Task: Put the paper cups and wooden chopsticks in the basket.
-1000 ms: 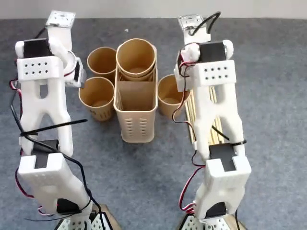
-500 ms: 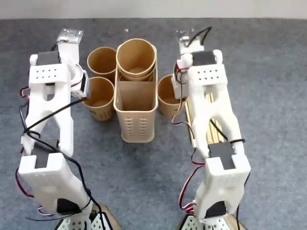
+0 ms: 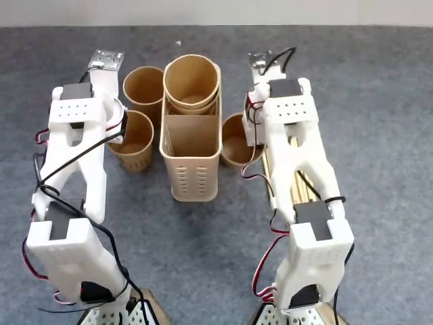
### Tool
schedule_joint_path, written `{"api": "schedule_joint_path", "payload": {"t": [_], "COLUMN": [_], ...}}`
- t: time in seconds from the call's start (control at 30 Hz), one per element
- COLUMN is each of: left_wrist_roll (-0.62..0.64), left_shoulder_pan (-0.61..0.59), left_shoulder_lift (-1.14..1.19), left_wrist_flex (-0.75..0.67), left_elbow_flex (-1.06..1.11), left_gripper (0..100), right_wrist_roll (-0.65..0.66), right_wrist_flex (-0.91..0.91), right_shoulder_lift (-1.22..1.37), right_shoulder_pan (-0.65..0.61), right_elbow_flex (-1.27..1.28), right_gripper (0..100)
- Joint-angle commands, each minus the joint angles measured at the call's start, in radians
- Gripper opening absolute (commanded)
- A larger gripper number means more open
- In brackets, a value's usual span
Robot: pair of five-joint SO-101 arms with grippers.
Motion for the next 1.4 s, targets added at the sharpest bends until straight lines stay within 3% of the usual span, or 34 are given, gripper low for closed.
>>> {"api": "schedule_joint_path", "payload": {"t": [0.0, 0.23, 0.37, 0.53, 0.63, 0.9, 1.07, 1.37], "left_wrist_roll": [-0.015, -0.015, -0.014, -0.008, -0.008, 0.089, 0.155, 0.158], "left_shoulder_pan": [-0.018, -0.107, -0.131, -0.099, -0.027, 0.343, 0.38, 0.394], "left_shoulder_lift": [-0.038, -0.105, -0.156, -0.259, -0.343, -0.346, -0.194, -0.108], "left_wrist_flex": [0.044, 0.282, 0.408, 0.45, 0.45, 0.448, 0.437, 0.362], "left_elbow_flex": [-0.059, -0.374, -0.641, -0.9, -0.914, -0.875, -0.845, -0.845], "left_gripper": [0, 0, 0, 0, 0, 0, 0, 2], "right_wrist_roll": [0.008, 0.025, 0.04, 0.04, 0.04, 0.043, 0.043, 0.038], "right_wrist_flex": [0.093, 0.334, 0.335, 0.334, 0.334, 0.334, 0.334, 0.329], "right_shoulder_lift": [-0.028, -0.13, -0.249, -0.412, -0.492, -0.561, -0.559, -0.559], "right_shoulder_pan": [0.028, 0.076, 0.07, 0.038, 0.038, 0.021, 0.018, -0.013], "right_elbow_flex": [-0.081, -0.515, -0.541, -0.547, -0.545, -0.541, -0.541, -0.541], "right_gripper": [0.5, 0.5, 0.5, 0.5, 0.5, 0.5, 0.5, 0.5]}}
